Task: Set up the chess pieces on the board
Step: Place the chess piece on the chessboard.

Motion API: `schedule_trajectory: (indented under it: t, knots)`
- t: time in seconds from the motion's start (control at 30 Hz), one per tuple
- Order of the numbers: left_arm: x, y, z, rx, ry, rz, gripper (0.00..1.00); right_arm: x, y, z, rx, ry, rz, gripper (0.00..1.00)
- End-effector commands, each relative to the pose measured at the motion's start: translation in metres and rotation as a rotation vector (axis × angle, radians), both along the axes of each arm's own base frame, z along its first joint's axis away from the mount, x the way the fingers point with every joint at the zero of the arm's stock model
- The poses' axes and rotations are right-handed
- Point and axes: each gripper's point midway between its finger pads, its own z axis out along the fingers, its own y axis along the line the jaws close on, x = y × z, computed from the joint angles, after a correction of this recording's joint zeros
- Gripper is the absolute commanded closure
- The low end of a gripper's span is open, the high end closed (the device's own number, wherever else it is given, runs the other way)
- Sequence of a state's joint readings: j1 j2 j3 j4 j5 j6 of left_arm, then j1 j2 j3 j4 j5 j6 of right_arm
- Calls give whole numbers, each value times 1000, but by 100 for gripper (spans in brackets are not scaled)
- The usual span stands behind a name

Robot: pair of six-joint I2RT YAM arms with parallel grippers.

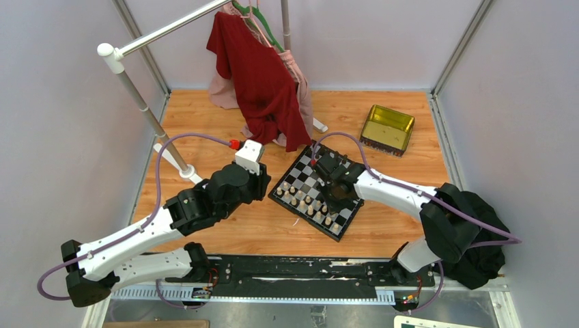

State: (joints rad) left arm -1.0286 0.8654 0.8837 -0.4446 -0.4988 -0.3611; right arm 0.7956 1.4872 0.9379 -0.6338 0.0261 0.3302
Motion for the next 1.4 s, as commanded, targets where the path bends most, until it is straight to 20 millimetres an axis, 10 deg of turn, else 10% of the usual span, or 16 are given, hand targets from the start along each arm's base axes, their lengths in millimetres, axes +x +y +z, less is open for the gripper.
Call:
schedule_trajectory:
  t: [0.0, 0.4, 0.93, 1.37]
  knots:
    - [2, 5, 2, -21, -7, 27, 64, -4, -1, -5, -21, 7, 3, 92]
    - [3, 1, 4, -18, -11, 15, 65, 0, -1, 5, -22, -15, 6, 66]
    - [3, 0, 5, -21, -12, 10, 65, 26, 3, 44, -26, -135, -10, 65]
    - [2, 4, 3, -9, -10, 17, 65, 68, -4, 29, -48, -157, -71, 65]
